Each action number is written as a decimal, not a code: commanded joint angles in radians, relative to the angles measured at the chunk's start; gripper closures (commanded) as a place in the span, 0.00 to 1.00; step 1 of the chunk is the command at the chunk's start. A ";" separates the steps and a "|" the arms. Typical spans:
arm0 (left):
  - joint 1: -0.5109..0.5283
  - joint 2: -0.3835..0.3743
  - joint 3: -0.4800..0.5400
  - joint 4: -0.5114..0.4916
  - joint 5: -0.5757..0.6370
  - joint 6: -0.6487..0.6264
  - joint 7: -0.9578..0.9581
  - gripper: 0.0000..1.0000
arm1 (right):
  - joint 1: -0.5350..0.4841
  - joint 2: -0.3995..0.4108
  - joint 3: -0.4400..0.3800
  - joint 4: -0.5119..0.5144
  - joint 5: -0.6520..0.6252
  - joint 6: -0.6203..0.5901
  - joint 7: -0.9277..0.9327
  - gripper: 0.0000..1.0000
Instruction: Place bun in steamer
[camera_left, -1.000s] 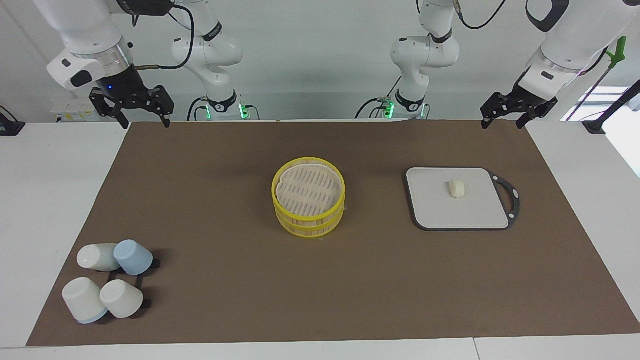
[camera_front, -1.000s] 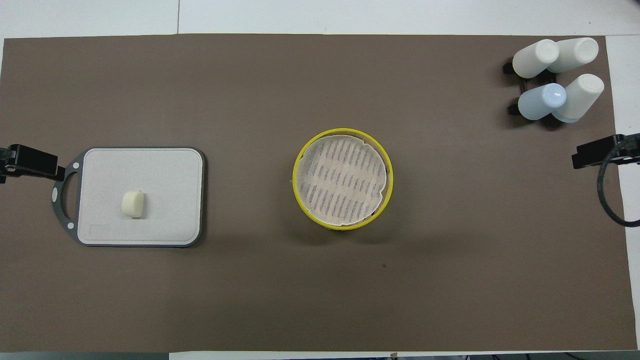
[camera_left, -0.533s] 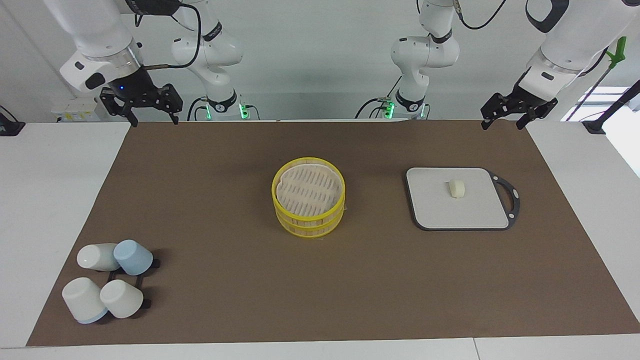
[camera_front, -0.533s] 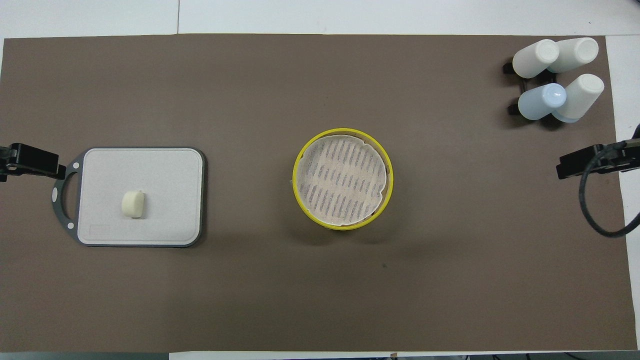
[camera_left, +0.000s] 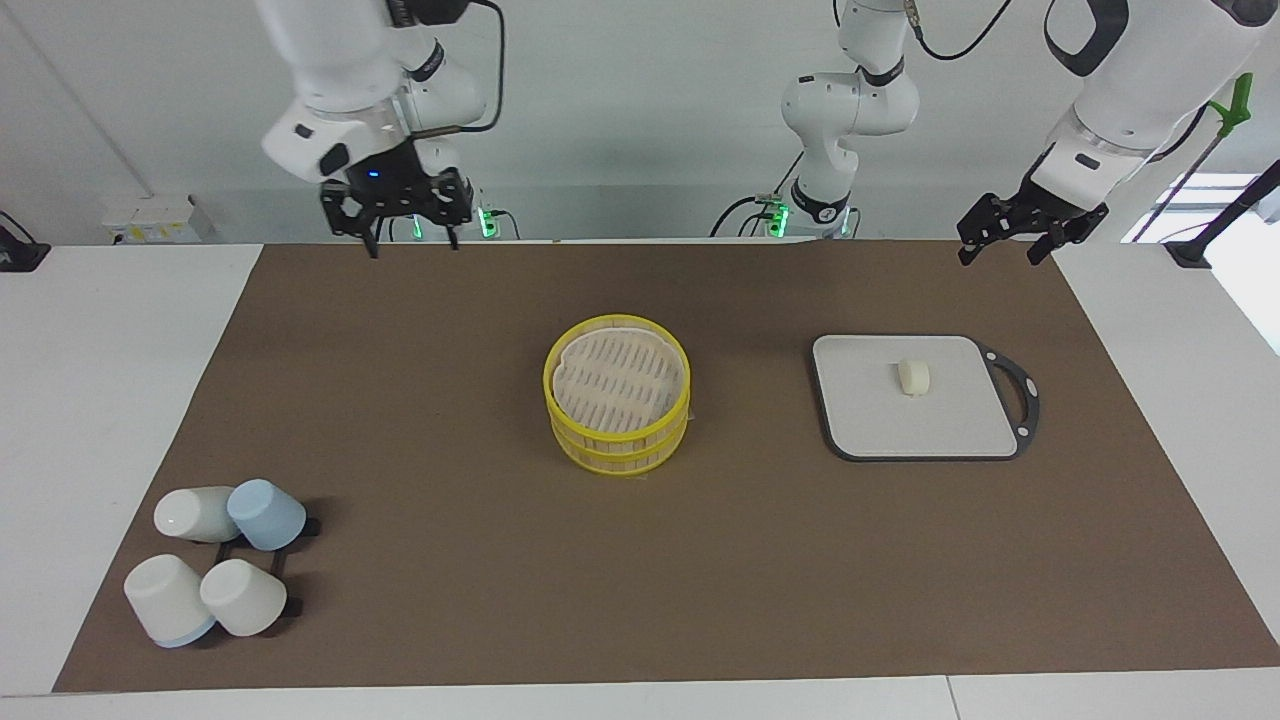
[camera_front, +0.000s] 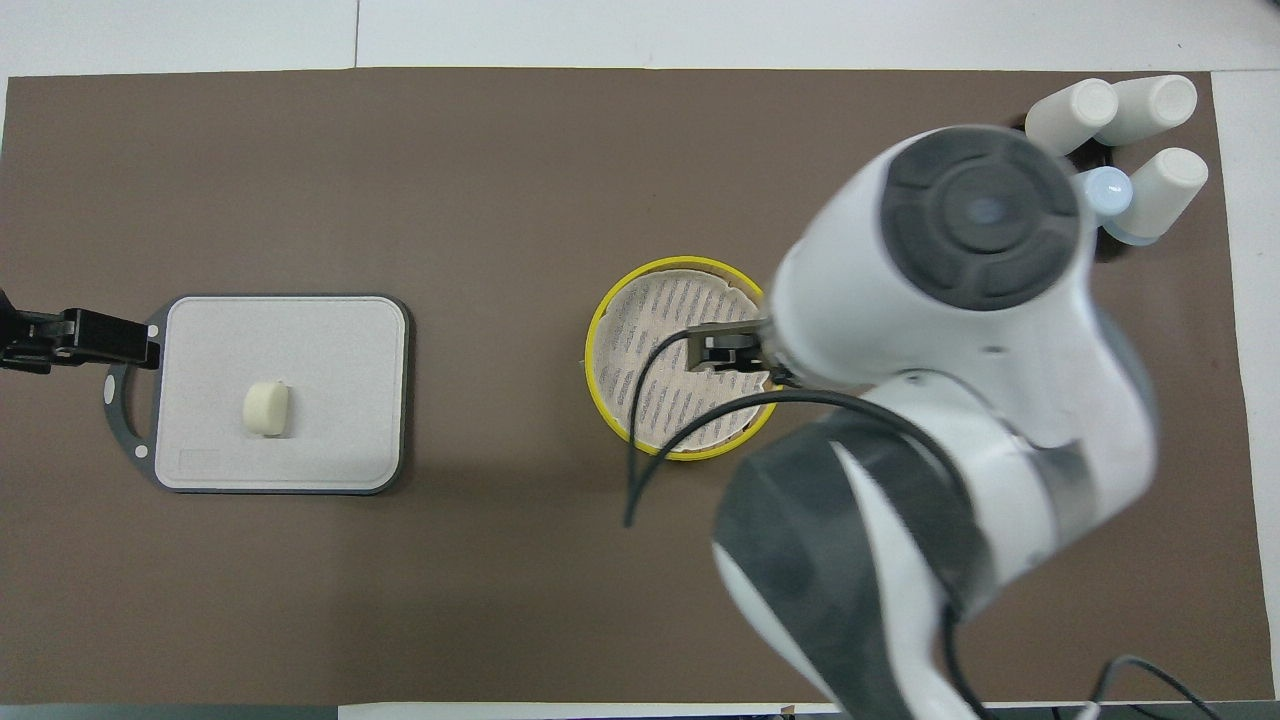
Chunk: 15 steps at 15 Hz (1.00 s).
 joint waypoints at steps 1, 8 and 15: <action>0.001 -0.081 0.001 -0.198 0.015 0.146 0.027 0.00 | 0.048 0.135 -0.010 0.099 0.027 0.079 0.093 0.00; 0.026 0.009 0.002 -0.457 0.015 0.502 0.145 0.00 | 0.132 0.252 -0.011 0.030 0.018 0.339 0.176 0.00; 0.030 0.132 0.001 -0.513 0.014 0.695 0.260 0.00 | 0.137 0.250 -0.010 -0.050 0.014 0.404 0.122 0.17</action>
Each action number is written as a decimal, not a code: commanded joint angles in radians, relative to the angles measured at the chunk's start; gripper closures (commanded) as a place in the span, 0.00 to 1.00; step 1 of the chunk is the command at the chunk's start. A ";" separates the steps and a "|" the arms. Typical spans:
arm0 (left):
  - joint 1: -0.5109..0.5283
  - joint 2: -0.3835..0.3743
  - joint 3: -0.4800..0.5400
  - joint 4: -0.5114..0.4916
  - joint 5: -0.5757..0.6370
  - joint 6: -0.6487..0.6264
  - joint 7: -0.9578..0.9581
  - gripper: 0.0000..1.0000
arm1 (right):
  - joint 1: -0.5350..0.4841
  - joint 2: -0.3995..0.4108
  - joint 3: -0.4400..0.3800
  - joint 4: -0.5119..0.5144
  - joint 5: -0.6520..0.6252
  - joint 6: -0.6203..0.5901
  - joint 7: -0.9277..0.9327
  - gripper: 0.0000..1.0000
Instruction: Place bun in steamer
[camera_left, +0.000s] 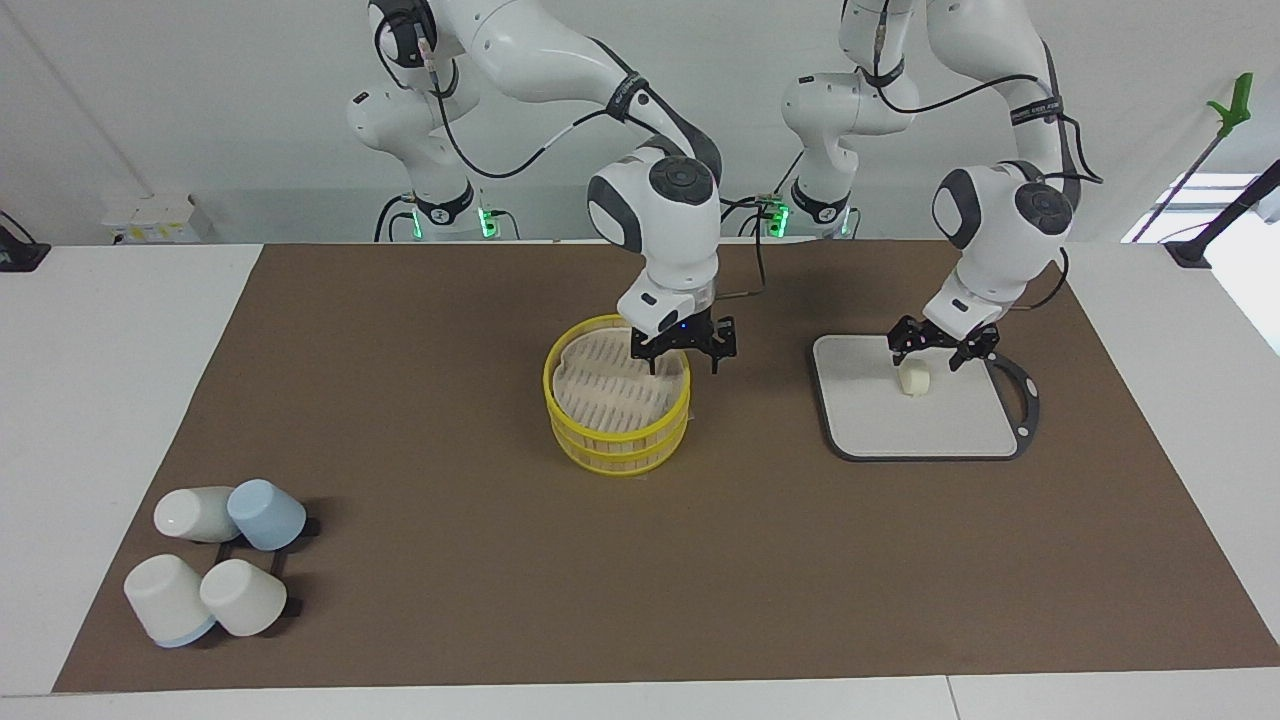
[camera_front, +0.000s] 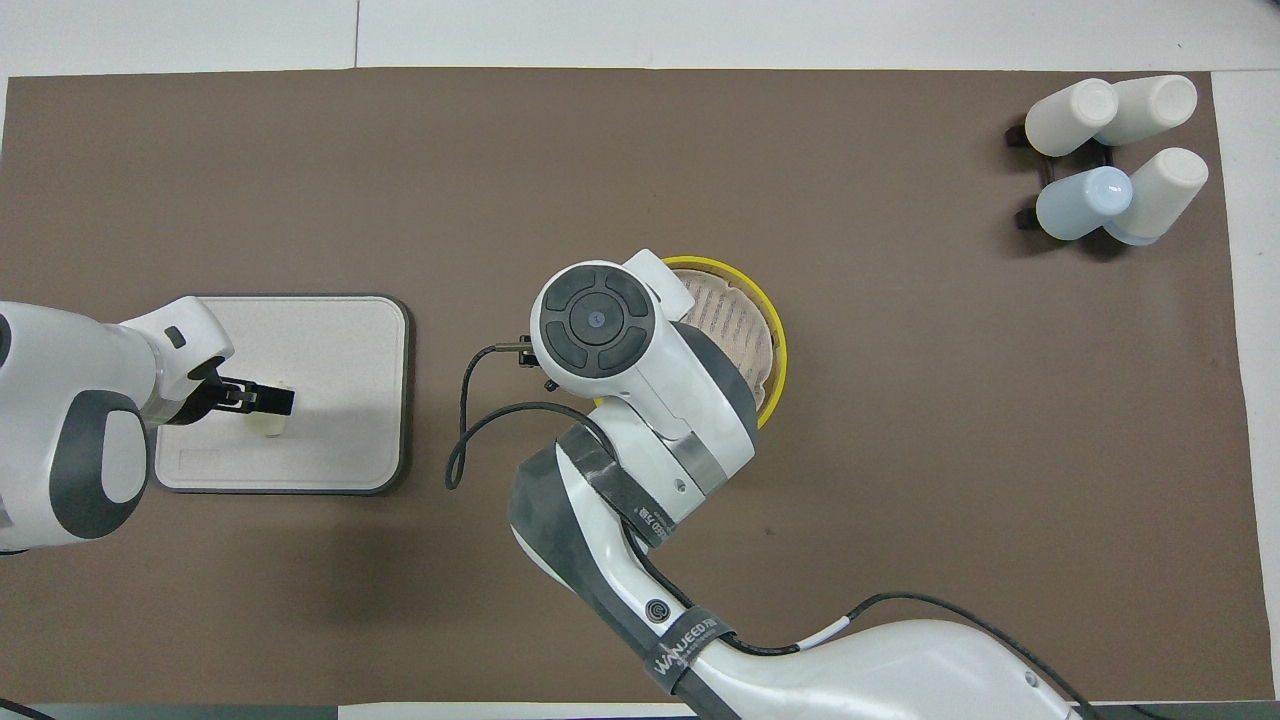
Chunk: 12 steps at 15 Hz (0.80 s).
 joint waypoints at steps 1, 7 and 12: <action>0.015 0.011 -0.003 -0.055 0.012 0.103 0.034 0.00 | 0.001 -0.021 -0.001 -0.039 0.001 0.023 -0.032 0.26; 0.015 0.012 -0.005 -0.106 0.012 0.154 0.028 0.00 | 0.030 -0.032 -0.001 -0.078 0.002 0.034 -0.035 0.46; 0.013 0.014 -0.005 -0.104 0.012 0.157 -0.003 0.18 | 0.027 -0.032 -0.001 -0.075 0.010 0.025 -0.046 1.00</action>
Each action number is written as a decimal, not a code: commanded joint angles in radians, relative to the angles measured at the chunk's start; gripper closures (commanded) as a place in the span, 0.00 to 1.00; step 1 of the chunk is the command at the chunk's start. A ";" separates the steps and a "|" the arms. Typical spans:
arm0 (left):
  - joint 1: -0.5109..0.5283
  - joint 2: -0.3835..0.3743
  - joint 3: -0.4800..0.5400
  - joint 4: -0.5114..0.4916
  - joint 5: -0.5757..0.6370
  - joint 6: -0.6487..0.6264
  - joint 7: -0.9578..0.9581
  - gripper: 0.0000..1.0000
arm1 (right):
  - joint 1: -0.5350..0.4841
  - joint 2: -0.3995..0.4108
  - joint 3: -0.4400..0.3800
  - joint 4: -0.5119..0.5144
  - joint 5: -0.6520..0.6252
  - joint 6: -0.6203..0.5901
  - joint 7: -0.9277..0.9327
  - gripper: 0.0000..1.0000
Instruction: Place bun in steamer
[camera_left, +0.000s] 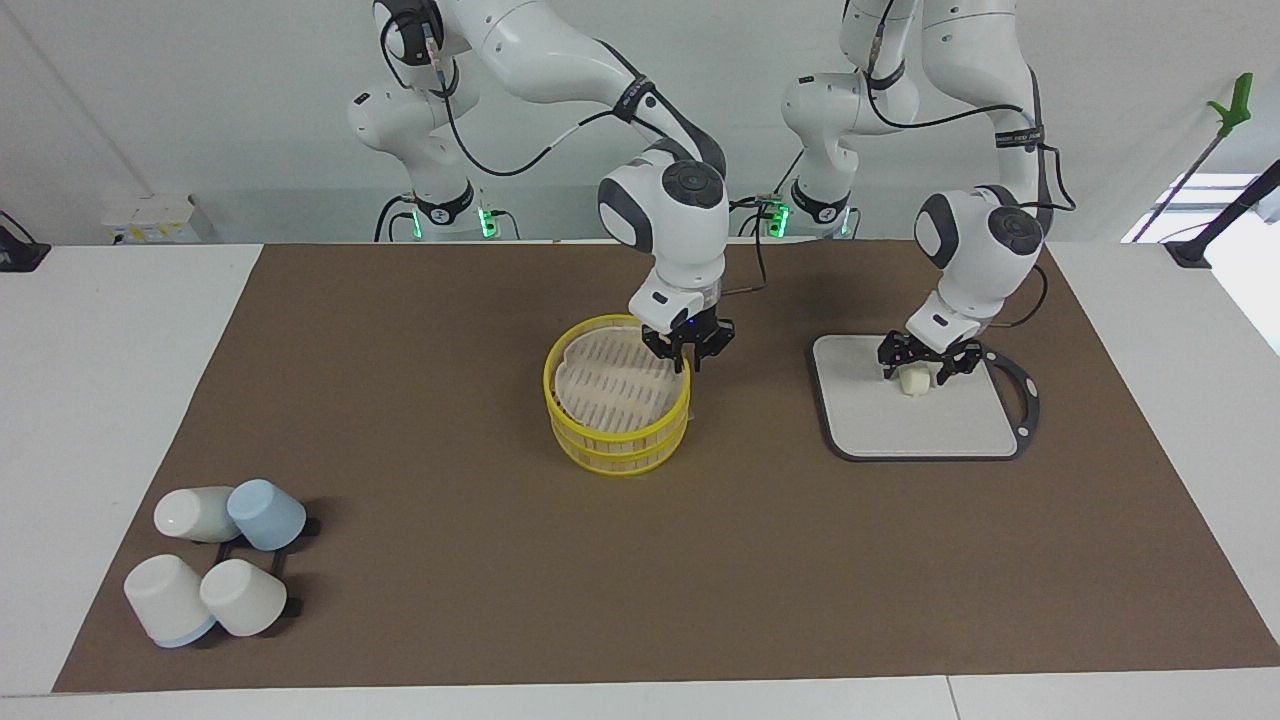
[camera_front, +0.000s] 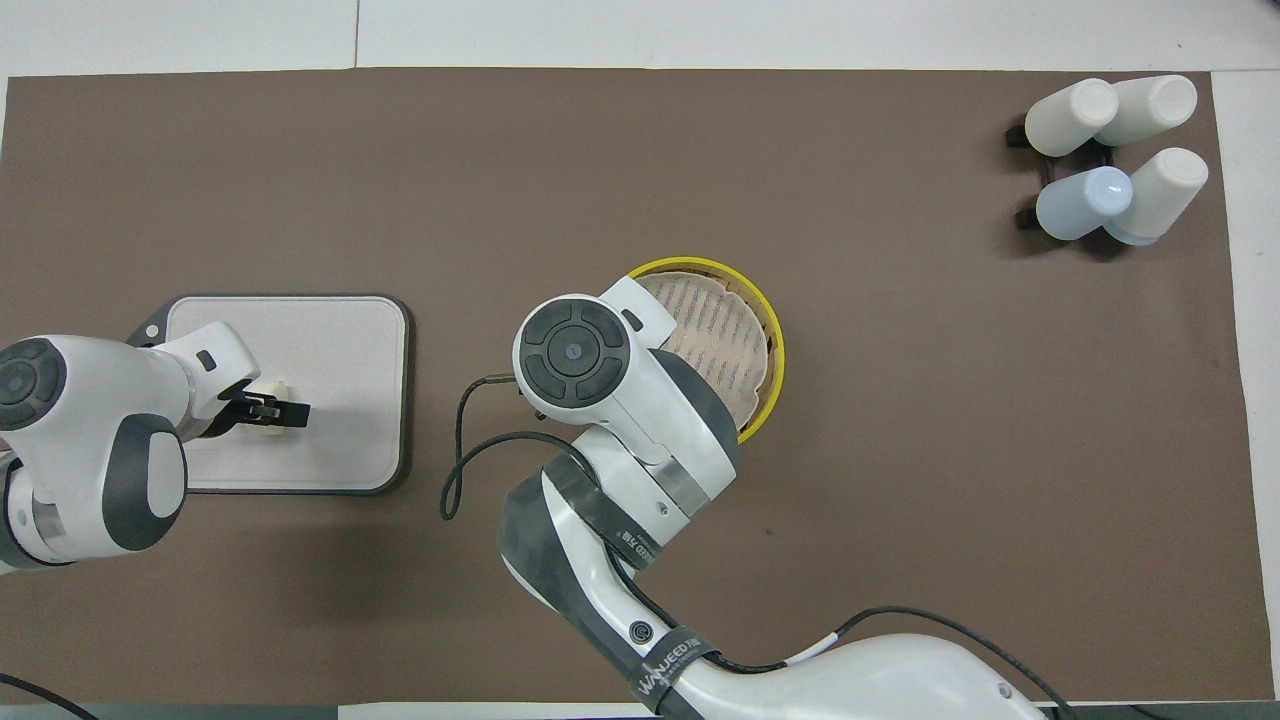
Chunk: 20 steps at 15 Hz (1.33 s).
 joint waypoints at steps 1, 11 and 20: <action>0.010 -0.015 -0.005 -0.018 0.010 0.018 -0.014 0.28 | -0.010 -0.027 0.001 -0.034 0.010 0.016 -0.032 1.00; 0.001 0.027 -0.005 0.199 -0.022 -0.226 -0.067 0.72 | -0.243 -0.097 -0.001 0.199 0.015 -0.369 -0.349 1.00; -0.385 0.208 -0.007 0.720 -0.092 -0.504 -0.889 0.72 | -0.507 -0.166 -0.015 0.154 -0.048 -0.647 -0.838 1.00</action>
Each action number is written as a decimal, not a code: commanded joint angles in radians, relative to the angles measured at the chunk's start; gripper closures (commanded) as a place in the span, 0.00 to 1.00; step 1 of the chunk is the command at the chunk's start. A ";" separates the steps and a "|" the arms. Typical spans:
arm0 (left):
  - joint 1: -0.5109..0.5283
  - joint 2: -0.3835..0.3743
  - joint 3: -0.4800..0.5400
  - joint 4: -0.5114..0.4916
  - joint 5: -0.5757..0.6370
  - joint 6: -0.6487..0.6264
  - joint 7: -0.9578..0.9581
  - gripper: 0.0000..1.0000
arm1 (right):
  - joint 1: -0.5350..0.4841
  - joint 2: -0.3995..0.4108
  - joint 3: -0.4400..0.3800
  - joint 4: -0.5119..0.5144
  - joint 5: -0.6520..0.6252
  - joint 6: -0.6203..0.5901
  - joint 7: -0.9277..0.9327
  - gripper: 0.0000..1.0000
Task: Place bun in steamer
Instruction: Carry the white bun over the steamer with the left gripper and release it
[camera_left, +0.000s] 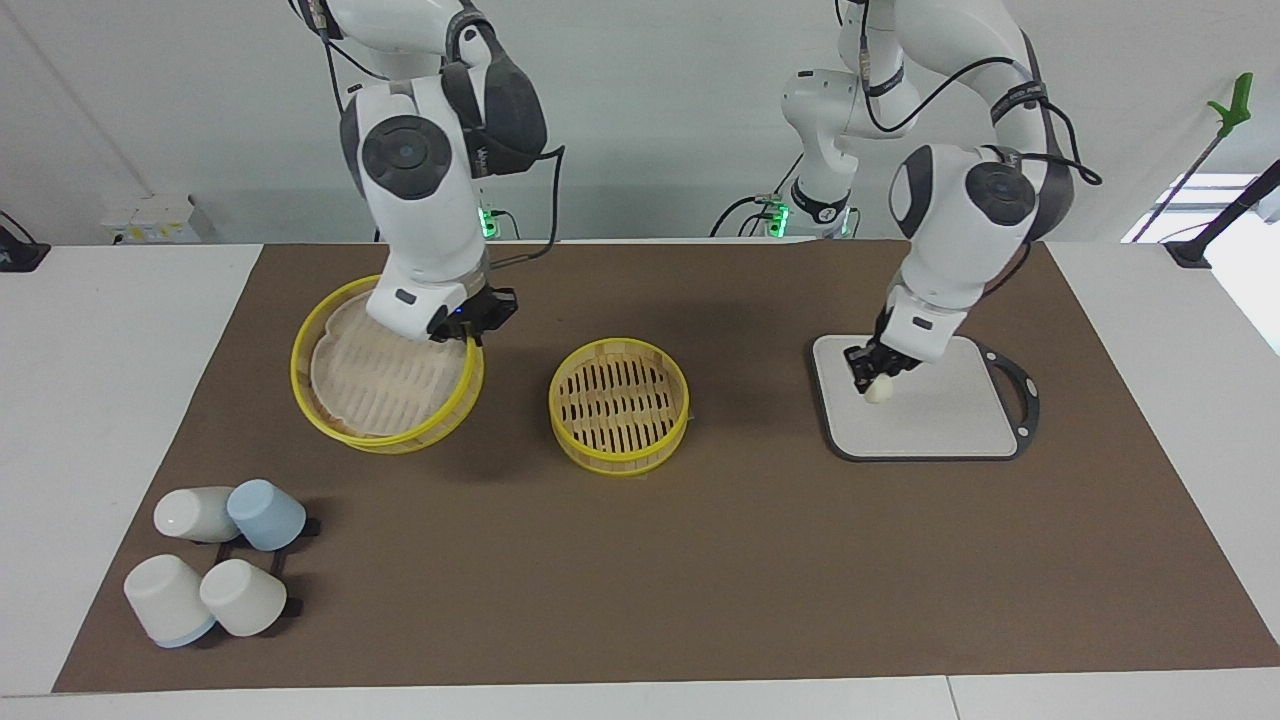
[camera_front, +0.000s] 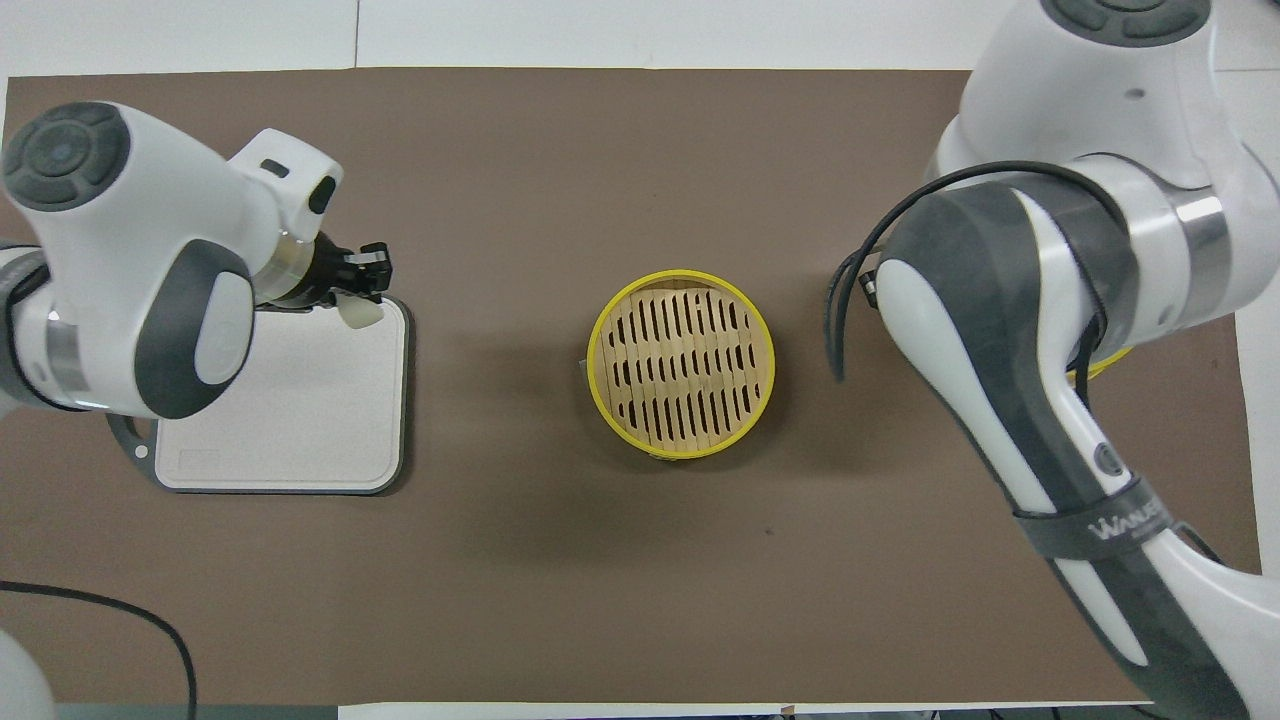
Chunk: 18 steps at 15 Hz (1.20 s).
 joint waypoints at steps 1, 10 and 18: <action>-0.127 0.055 0.019 0.074 -0.037 0.003 -0.154 0.72 | -0.059 -0.029 0.013 -0.059 -0.026 0.004 -0.093 1.00; -0.467 0.207 0.022 -0.057 -0.019 0.395 -0.263 0.72 | -0.071 -0.039 0.013 -0.084 -0.043 0.020 -0.139 1.00; -0.468 0.219 0.020 -0.066 -0.017 0.409 -0.340 0.00 | -0.071 -0.039 0.013 -0.084 -0.042 0.021 -0.139 1.00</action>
